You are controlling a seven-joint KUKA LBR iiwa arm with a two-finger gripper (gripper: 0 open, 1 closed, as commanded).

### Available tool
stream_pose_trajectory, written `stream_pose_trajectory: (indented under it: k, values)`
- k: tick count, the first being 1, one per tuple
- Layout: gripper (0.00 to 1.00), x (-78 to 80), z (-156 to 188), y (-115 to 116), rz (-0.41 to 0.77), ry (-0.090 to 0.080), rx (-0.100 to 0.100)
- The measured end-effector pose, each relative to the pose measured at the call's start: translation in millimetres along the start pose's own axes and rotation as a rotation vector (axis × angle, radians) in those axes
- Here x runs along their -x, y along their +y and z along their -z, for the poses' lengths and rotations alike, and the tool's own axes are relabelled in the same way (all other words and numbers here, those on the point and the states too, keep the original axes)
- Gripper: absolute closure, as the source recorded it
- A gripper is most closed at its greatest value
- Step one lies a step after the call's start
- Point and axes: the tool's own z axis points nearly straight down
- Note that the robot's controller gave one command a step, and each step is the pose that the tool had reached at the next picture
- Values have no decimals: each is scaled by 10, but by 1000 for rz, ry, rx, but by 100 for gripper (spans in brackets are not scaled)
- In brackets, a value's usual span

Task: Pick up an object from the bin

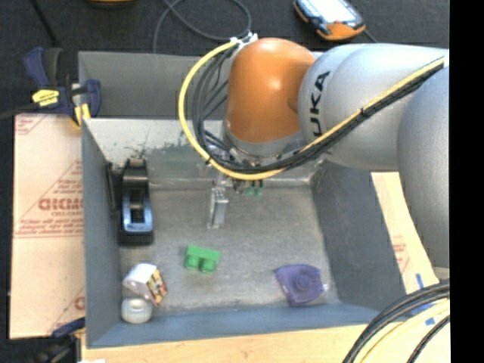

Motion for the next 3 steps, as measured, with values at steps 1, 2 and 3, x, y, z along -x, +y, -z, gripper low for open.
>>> stream_pose_trajectory:
  k: [1, 2, 3]
  values:
    - [0, -377, -827, -48, -12, -2, 0]
    - [0, -616, -784, -45, 4, 5, -2]
    - [0, -650, -765, -59, -81, 0, -1]
